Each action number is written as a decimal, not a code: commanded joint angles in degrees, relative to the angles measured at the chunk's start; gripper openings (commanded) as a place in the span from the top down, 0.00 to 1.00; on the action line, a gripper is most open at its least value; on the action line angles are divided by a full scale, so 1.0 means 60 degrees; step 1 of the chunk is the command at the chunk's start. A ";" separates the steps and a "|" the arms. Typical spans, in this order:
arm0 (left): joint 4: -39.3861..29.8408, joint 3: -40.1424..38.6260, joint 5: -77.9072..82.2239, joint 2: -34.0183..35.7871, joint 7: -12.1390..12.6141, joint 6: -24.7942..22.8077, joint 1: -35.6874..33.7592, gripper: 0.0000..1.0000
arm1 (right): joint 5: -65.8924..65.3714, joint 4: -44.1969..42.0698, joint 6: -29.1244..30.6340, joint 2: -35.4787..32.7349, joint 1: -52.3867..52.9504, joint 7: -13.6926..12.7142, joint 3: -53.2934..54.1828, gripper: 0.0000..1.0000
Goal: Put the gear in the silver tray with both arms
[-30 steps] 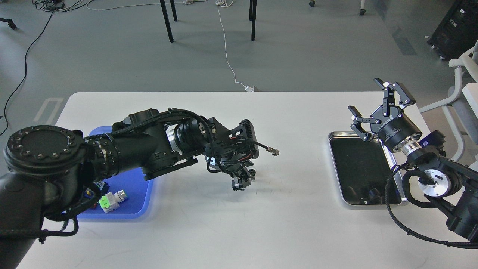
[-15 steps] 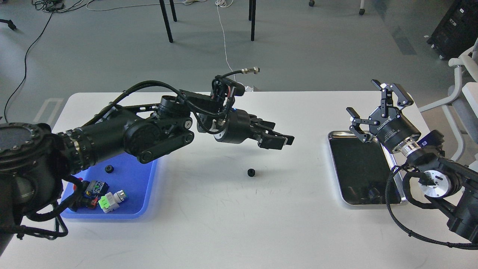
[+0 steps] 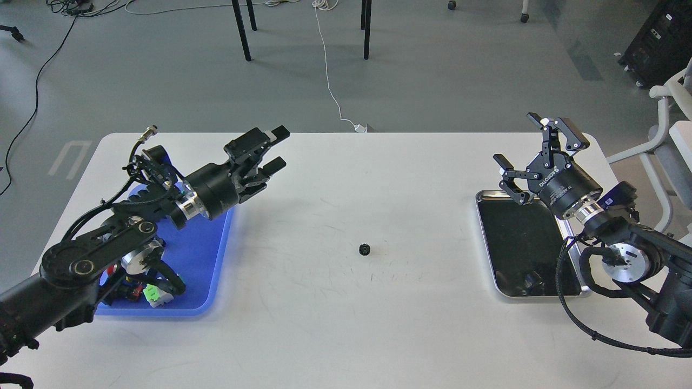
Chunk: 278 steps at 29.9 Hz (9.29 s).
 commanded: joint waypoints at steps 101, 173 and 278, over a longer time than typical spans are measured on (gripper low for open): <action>-0.0191 -0.2852 -0.0999 0.0399 0.0000 0.0002 0.2405 0.02 | -1.1763 -0.0881 -0.4059 0.5025 0.6584 0.0000 -1.1411 0.87; -0.0410 -0.2823 -0.0984 -0.0011 0.0000 0.0002 0.2405 0.02 | -1.2730 0.0099 -0.4089 -0.0408 0.6350 0.0000 -1.0493 0.04; -0.1520 0.1953 1.3301 0.3197 0.0000 -0.0493 -0.2455 0.86 | 0.0644 0.1668 -0.4015 0.0894 0.0197 0.0000 -0.0586 0.02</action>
